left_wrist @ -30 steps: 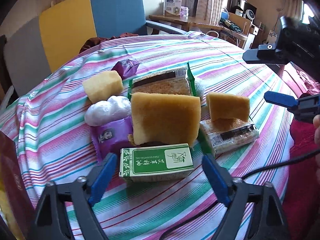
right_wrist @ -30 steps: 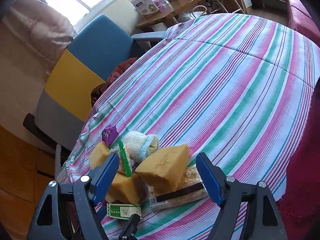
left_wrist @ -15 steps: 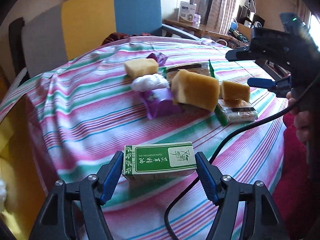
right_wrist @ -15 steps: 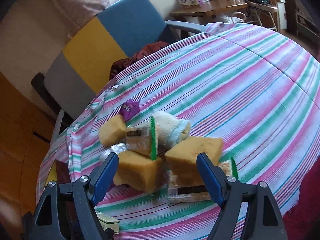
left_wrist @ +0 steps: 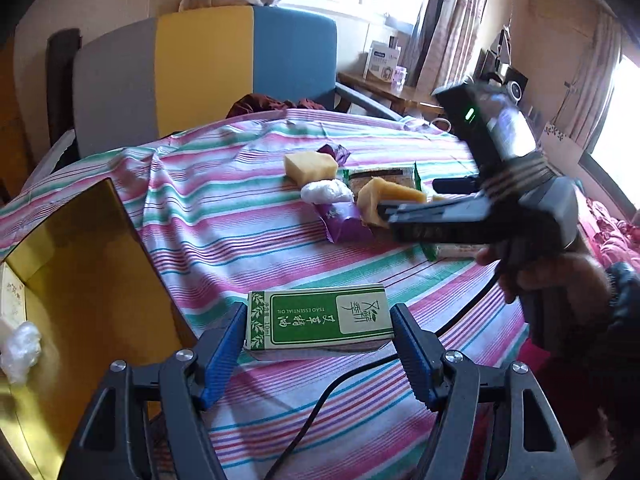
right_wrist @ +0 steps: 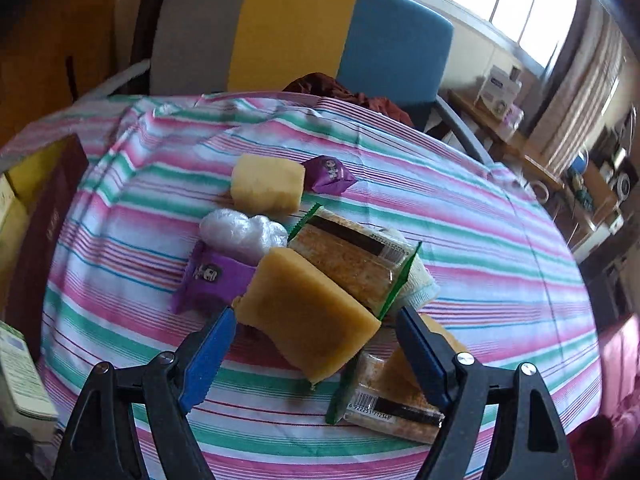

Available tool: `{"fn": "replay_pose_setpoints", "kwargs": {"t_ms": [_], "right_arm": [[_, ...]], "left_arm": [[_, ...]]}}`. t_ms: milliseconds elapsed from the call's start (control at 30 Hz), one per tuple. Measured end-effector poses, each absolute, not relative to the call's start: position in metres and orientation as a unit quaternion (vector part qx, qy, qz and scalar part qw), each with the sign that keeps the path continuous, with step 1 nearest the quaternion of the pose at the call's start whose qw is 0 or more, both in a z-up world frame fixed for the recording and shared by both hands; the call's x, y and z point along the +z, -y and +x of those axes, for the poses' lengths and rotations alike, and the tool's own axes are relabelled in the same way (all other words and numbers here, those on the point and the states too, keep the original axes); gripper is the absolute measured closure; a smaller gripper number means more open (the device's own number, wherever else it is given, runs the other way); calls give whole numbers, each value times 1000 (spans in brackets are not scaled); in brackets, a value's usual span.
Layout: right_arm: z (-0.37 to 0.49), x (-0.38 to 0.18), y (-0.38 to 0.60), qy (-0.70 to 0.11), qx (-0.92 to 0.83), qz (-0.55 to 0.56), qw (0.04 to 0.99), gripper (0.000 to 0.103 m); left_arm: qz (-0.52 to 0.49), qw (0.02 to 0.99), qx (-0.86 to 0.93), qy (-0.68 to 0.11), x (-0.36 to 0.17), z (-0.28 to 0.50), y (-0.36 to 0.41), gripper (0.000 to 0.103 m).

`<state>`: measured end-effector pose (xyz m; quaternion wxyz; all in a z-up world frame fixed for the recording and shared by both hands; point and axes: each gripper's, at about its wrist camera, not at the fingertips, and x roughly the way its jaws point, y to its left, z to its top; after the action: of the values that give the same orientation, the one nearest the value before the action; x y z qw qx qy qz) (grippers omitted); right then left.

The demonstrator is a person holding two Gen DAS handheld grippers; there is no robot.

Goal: Organize objects
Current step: 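Carry the green box into the gold tray and open the left tool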

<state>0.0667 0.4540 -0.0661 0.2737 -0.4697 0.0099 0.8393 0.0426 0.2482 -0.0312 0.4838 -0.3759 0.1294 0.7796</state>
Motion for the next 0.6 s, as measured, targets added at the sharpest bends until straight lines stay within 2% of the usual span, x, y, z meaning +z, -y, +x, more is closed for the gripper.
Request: {"fn": "replay_pose_setpoints", "kwargs": {"t_ms": [133, 267, 400, 467, 600], "right_arm": [[54, -84, -445, 69, 816, -495, 291, 20], [49, -94, -450, 83, 811, -504, 284, 21], [48, -93, -458, 61, 819, -498, 279, 44], [52, -85, -464, 28, 827, -489, 275, 47], [62, -70, -466, -24, 847, -464, 260, 48]], "left_arm": [[-374, 481, 785, -111, -24, 39, -231, 31], [-377, 477, 788, -100, -22, 37, -218, 31], [-378, 473, 790, -92, -21, 36, -209, 31], [-376, 472, 792, -87, -18, 36, -203, 31], [-372, 466, 800, -74, -11, 30, -186, 31]]}}
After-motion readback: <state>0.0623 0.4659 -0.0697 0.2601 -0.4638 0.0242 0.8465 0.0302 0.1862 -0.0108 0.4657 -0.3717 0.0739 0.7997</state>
